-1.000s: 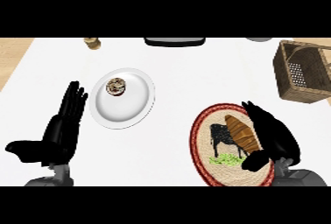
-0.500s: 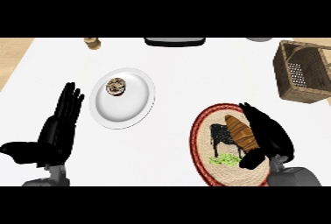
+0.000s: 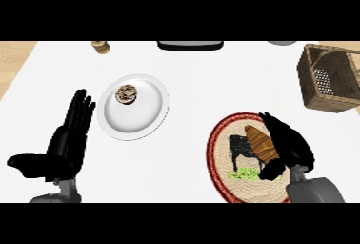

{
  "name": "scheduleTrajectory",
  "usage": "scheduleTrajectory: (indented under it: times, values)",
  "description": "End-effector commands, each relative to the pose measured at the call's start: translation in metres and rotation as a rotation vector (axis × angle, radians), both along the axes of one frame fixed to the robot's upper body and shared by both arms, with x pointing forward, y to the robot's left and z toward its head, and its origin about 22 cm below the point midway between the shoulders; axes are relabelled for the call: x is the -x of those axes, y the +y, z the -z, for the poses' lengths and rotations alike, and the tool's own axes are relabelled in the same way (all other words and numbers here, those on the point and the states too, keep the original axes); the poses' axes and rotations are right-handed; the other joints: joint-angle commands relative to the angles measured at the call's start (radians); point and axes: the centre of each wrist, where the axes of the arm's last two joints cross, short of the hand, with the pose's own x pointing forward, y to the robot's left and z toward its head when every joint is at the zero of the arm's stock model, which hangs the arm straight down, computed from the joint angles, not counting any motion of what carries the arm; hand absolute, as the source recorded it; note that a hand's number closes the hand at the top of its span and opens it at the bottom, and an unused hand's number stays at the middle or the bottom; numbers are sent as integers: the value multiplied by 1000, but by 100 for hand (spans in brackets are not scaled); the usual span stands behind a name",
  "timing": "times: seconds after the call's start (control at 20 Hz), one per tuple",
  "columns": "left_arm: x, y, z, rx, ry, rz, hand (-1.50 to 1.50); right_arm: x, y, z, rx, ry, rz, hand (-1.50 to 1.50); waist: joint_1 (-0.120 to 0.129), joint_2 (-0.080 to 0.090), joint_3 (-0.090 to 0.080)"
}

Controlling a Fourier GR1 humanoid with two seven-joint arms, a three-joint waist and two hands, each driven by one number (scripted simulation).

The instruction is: Pick the croissant from the placemat and place it in the basket

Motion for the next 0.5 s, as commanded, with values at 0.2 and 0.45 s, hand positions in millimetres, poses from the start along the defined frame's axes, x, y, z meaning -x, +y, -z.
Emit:
scheduleTrajectory:
  times: [0.2,0.45]
  values:
    - [4,8,-11,8,2,13,0,11,0,28,-18,0,-11,-150,-1,0,0]
    - [2,-10,-6,6,-1,18,0,-7,-1,28,101,55,-140,150,3,0,0]
